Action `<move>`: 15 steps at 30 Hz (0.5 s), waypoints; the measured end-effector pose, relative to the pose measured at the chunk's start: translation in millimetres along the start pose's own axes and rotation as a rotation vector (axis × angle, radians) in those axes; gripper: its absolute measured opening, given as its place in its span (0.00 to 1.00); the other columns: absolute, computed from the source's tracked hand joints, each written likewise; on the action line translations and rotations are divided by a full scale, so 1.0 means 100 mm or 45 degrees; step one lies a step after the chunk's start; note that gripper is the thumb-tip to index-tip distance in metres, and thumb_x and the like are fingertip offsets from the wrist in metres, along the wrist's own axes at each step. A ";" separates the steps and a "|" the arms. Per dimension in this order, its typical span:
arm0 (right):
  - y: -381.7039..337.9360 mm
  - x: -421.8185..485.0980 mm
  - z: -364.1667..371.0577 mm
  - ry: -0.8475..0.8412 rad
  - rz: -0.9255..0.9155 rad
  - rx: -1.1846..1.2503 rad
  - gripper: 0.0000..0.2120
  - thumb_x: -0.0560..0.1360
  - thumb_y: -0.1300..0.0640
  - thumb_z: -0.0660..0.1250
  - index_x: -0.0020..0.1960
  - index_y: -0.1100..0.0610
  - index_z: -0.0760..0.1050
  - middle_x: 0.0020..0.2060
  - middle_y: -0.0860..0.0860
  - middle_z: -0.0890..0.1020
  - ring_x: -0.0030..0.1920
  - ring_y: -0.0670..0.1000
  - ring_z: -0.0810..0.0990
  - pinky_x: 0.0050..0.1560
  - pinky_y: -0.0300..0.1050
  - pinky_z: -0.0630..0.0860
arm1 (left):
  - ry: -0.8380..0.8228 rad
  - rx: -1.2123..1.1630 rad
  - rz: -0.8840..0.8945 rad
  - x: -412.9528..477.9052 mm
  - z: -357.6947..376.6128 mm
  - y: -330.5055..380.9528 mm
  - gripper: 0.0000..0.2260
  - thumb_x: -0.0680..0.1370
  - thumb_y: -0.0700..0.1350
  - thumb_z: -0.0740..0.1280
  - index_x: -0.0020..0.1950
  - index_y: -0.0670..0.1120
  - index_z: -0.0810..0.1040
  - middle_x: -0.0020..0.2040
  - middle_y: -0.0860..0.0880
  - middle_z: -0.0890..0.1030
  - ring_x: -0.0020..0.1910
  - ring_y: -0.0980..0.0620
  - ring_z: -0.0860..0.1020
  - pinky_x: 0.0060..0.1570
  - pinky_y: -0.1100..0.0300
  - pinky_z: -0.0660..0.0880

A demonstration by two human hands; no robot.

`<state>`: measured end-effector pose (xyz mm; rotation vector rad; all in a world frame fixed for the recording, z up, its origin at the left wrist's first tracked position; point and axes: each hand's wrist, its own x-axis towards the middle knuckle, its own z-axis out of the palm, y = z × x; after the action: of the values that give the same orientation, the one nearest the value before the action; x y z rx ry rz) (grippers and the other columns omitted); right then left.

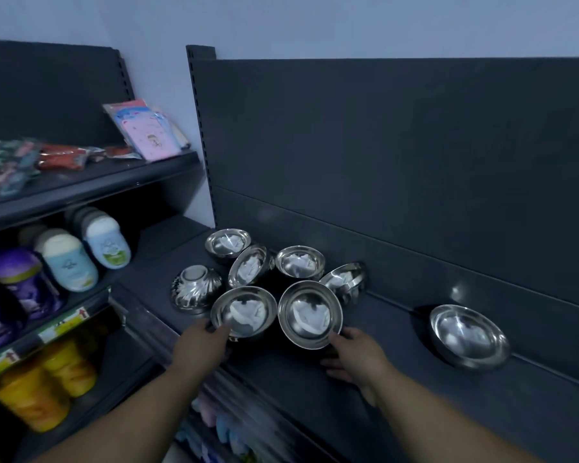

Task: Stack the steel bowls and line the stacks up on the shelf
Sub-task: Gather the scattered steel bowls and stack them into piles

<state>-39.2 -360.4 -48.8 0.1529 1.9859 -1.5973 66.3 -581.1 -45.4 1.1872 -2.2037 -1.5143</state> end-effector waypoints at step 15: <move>-0.04 -0.20 0.11 0.307 -0.083 0.203 0.07 0.78 0.59 0.62 0.48 0.60 0.77 0.40 0.58 0.85 0.36 0.54 0.83 0.37 0.45 0.82 | -0.405 -0.226 -0.105 0.08 -0.01 0.08 0.12 0.76 0.45 0.68 0.57 0.42 0.76 0.52 0.41 0.81 0.44 0.44 0.83 0.38 0.55 0.80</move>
<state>-20.5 -366.8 -36.3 0.3617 2.0573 -1.8541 57.1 -586.4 -40.1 1.0551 -2.1682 -2.0078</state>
